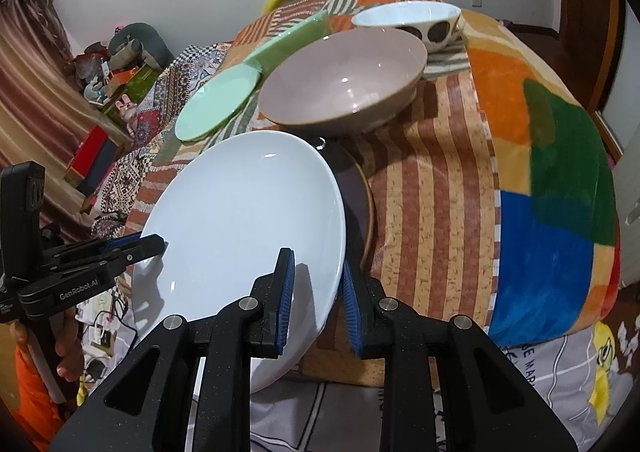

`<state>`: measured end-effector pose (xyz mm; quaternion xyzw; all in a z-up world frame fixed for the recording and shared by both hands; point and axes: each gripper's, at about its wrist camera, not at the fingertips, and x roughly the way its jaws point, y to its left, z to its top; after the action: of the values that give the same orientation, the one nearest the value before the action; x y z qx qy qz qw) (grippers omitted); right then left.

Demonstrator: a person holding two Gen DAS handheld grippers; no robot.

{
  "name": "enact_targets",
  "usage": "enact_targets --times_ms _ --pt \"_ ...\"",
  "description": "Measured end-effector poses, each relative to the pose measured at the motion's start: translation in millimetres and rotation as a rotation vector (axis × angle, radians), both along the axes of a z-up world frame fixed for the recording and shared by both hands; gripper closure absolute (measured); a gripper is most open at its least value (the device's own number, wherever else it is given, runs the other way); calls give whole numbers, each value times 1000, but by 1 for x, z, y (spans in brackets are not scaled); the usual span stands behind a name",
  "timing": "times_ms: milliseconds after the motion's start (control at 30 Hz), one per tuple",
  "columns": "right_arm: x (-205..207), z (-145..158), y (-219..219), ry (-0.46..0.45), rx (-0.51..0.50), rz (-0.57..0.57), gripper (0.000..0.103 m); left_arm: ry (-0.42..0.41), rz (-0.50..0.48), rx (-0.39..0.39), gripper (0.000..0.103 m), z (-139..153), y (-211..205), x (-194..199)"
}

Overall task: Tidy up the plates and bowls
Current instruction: 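Lift the white plate with both tools and carry it over the purple plate, then lower the white plate onto the purple plate and open both tools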

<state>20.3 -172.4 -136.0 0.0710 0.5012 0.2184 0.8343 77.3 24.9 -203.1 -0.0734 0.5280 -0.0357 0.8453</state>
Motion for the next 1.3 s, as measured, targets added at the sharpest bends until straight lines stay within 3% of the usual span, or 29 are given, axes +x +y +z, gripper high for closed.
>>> enact_targets --times_ms 1133,1300 --pt "19 -9 1 25 6 -22 79 27 25 -34 80 -18 8 31" --pt "19 1 3 -47 -98 -26 79 20 25 -43 79 -14 11 30"
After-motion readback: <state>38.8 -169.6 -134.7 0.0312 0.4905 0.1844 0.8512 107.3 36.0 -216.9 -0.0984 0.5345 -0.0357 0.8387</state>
